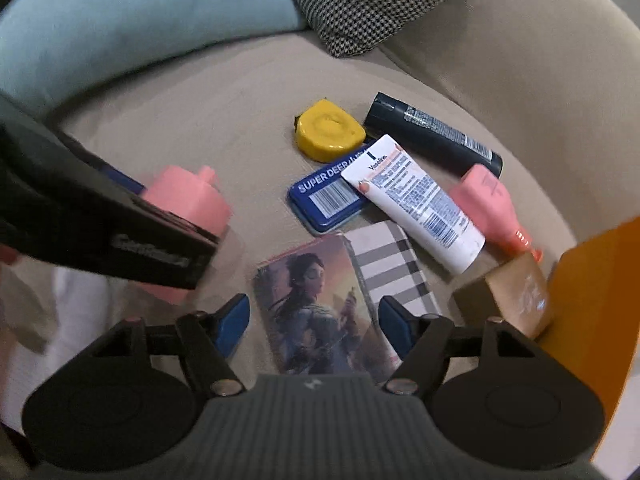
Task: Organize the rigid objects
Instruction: 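Grasp the boxed anime photo card with the right gripper while the left gripper lifts the pink cup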
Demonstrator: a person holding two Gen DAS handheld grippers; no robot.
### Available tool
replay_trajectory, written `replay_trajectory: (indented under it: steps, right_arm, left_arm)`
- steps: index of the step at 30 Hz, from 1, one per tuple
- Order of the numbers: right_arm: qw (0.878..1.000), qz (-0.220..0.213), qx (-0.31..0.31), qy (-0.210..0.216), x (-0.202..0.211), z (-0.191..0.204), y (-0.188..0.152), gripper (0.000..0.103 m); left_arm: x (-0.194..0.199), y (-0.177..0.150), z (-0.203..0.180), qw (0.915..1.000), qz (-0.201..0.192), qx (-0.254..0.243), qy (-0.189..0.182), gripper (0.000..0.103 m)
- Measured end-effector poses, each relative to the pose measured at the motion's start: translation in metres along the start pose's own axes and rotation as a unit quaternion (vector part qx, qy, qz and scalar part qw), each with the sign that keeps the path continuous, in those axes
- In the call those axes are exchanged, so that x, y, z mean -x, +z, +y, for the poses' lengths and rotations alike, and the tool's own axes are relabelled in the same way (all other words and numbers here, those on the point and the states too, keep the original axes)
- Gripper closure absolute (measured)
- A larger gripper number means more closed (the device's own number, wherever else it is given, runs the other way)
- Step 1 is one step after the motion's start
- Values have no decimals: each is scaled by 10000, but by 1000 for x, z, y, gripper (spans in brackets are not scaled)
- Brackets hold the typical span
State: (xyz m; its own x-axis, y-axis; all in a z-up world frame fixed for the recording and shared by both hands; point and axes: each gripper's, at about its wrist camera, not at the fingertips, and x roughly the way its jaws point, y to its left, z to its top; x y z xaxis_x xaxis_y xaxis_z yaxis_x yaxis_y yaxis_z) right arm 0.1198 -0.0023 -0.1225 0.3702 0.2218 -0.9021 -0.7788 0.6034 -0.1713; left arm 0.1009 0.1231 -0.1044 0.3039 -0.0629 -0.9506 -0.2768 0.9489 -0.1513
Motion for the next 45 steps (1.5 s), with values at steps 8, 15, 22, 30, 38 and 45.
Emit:
replay_trajectory:
  steps: [8,15,22,30,38,45]
  right_arm:
    - [9997,64,229,3,-13,3,5,37]
    - [9982,57,-571,196,-4,-16,5,39]
    - [9861,-384,-1609,137,37,-41,-12,41]
    - [9727,-912,-2133,-1,85,-58,-29,81]
    - [9645,-1118,-2393,43,112,-62,-41,103]
    - [9524,-593,-2897,736,88,-48,-77,87]
  left_arm:
    - [-3,0,-2,9998,18,-175,79,41]
    - [9,2,-6,9995,-204,-217,-63,42]
    - [43,2,-16,9959,-741,-335,-402,42]
    - [74,-6,-40,9883,-1176,-755,-613,42]
    - [78,-16,-57,9867,-1046,-953,-798,42]
    - [50,-48,-40,9942,-126,-740,-772,42]
